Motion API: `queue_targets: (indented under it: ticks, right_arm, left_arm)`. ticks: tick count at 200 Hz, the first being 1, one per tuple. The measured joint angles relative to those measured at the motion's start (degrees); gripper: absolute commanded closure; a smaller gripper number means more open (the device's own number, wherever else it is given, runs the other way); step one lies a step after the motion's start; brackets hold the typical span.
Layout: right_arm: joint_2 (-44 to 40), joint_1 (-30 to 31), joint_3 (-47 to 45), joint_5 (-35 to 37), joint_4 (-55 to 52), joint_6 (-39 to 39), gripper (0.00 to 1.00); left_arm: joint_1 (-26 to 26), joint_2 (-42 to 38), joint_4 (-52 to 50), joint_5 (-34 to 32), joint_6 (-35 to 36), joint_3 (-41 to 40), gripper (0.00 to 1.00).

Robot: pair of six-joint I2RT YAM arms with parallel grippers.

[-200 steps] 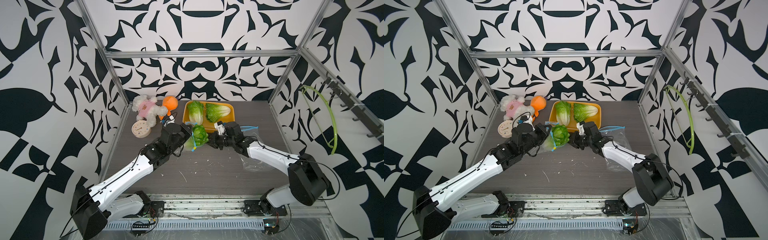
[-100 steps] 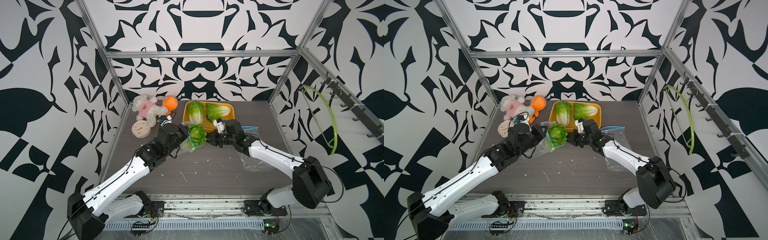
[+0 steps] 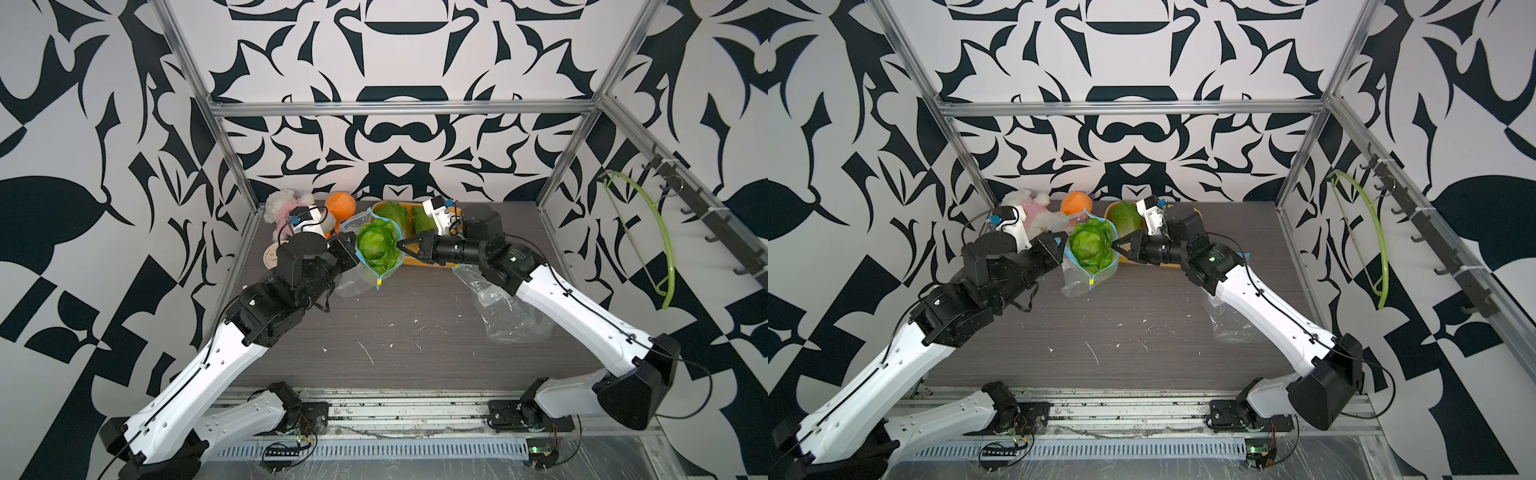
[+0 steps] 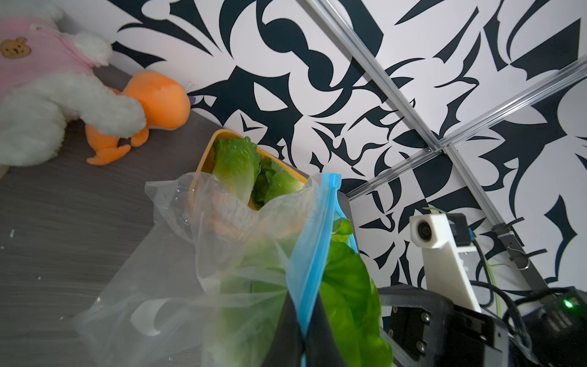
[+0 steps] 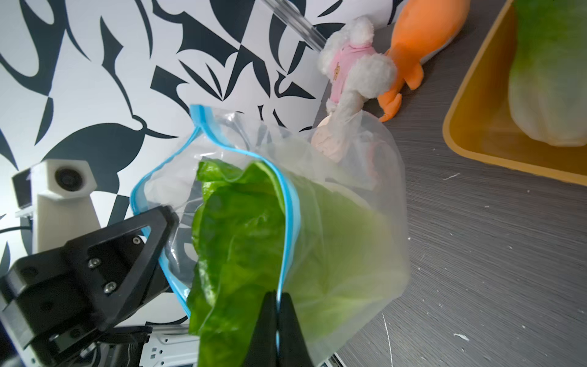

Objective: Put the chinese cabbages into a zipper bag and zip it
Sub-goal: Adjust the zipper food storage bag at the center of the board.

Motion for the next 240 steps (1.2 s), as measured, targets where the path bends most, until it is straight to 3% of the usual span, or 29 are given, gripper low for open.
queue_targets:
  ticks: [73, 126, 165, 240]
  right_arm:
    - [4.5, 0.9, 11.1, 2.4, -9.8, -6.8, 1.00]
    - [10.9, 2.3, 14.3, 3.1, -13.1, -9.1, 1.00]
    - [10.2, 4.3, 17.6, 1.9, -14.4, -10.4, 1.00]
    - [11.8, 4.6, 26.0, 13.9, -26.3, -19.5, 1.00]
  left_arm:
    - [0.0, 3.3, -8.9, -6.0, 7.4, 6.3, 1.00]
    - [0.0, 5.6, -10.1, -6.1, 10.0, 6.7, 1.00]
    - [0.0, 6.0, -13.3, -9.6, 11.8, 7.9, 1.00]
    - [0.0, 3.8, -11.5, -10.3, 12.5, 6.6, 1.00]
